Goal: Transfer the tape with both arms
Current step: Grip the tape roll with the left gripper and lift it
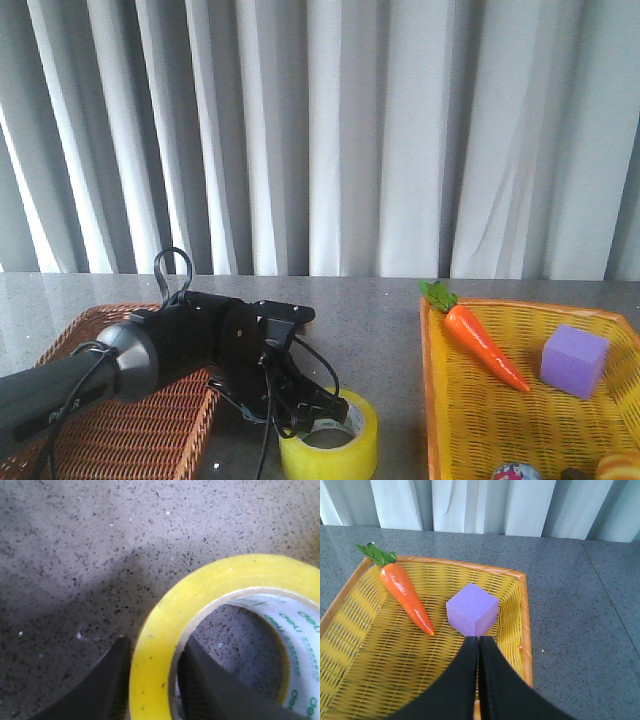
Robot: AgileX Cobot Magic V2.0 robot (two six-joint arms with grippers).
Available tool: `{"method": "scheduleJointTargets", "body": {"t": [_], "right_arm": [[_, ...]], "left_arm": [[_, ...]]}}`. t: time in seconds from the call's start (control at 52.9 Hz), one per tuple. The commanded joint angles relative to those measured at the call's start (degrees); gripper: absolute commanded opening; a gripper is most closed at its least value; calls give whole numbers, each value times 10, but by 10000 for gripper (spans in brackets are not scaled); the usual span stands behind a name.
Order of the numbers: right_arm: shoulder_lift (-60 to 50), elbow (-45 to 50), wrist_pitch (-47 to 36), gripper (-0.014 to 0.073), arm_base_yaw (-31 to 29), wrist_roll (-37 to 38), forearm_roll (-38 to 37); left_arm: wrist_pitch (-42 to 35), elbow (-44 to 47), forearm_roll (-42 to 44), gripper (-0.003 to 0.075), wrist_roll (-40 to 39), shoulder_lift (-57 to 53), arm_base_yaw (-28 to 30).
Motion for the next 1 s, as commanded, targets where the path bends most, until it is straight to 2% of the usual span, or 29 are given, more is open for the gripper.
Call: {"method": "scheduleJointTargets", "body": {"t": [0.0, 0.057, 0.208, 0.549, 0.832, 0.984], "right_arm": [[-12, -16, -37, -8, -3, -6, -8], [-12, -16, -37, -8, -3, -6, -8], [-12, -16, -37, -8, -3, -6, -8], [-12, -16, -37, -8, -3, -6, -8], [-12, -16, -37, -8, -3, -6, -8], [-12, -16, -37, -8, -3, -6, -8]], "left_arm": [[-4, -25, -12, 20, -6, -32, -1], [1, -30, -12, -8, -6, -32, -1], [14, -51, -12, -8, -6, -32, -1], [53, -186, -2, -7, -4, -60, 0], [97, -218, 162, -7, -6, -130, 7], [155, -215, 198, -6, -10, -152, 34]]}}
